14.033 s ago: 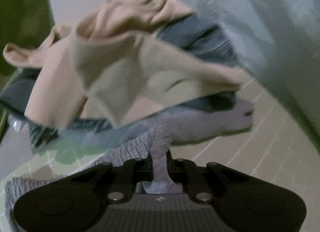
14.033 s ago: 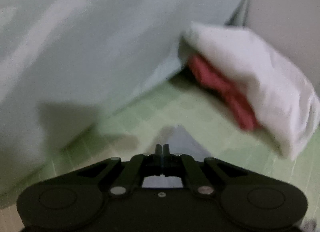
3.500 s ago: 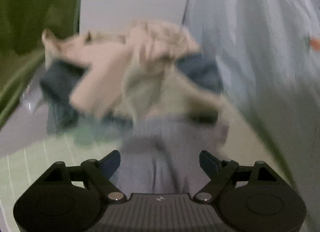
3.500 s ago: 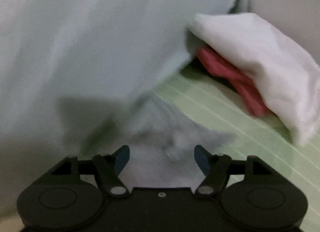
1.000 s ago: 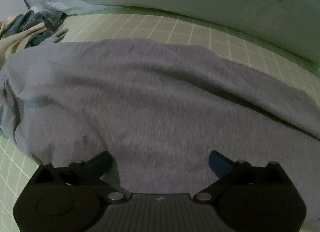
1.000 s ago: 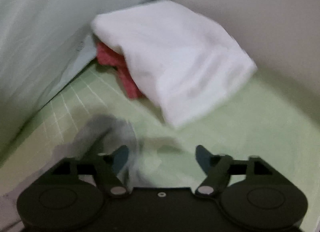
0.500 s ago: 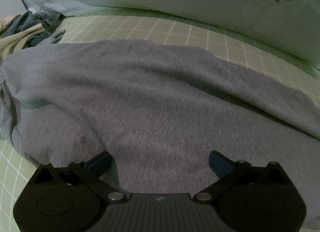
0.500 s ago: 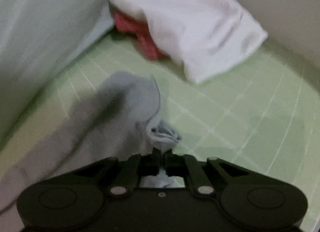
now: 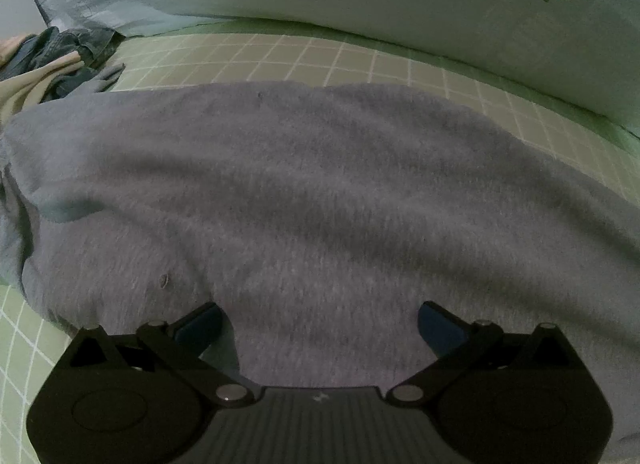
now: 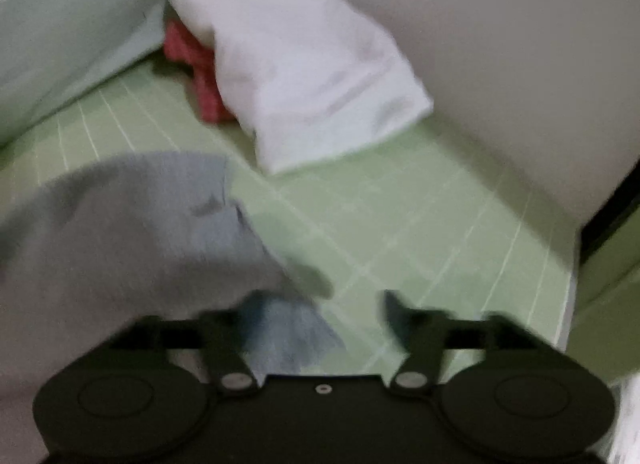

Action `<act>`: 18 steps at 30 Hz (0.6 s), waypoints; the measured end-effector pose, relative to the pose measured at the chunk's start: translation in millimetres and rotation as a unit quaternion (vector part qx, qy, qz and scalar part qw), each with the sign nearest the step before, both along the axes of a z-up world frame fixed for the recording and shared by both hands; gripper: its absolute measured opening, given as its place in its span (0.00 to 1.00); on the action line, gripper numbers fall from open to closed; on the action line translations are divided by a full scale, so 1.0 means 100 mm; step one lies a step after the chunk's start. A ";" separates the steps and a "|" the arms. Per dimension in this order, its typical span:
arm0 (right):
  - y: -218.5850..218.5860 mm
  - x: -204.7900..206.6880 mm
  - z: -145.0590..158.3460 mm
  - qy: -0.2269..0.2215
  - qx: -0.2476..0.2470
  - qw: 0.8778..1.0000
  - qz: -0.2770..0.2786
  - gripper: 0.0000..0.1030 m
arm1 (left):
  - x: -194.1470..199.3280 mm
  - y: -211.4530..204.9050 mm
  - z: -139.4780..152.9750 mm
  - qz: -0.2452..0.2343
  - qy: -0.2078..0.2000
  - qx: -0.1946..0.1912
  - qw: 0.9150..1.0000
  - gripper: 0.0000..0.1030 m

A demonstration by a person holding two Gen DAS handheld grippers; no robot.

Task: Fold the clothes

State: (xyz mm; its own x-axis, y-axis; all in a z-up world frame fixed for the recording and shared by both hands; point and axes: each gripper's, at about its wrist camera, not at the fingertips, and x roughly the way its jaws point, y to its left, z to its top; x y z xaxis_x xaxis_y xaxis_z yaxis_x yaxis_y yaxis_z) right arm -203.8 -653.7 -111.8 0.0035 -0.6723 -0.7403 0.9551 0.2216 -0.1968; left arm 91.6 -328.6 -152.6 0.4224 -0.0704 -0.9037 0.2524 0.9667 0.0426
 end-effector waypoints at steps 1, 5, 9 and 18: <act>0.01 0.06 0.03 0.008 -0.015 1.000 0.014 0.80 | 0.01 0.00 0.00 -0.001 0.002 0.001 1.000 1.00; 0.05 0.36 0.06 0.000 -0.021 0.996 0.091 0.86 | 0.03 -0.01 0.00 -0.006 0.007 0.004 1.000 1.00; 0.16 0.70 -0.06 -0.032 0.024 0.983 0.180 0.89 | 0.02 0.00 0.00 -0.019 0.006 0.001 1.000 1.00; 0.12 0.62 -0.27 -0.057 0.082 0.981 0.168 1.00 | -0.10 0.38 0.18 -0.006 -0.020 -0.029 0.999 1.00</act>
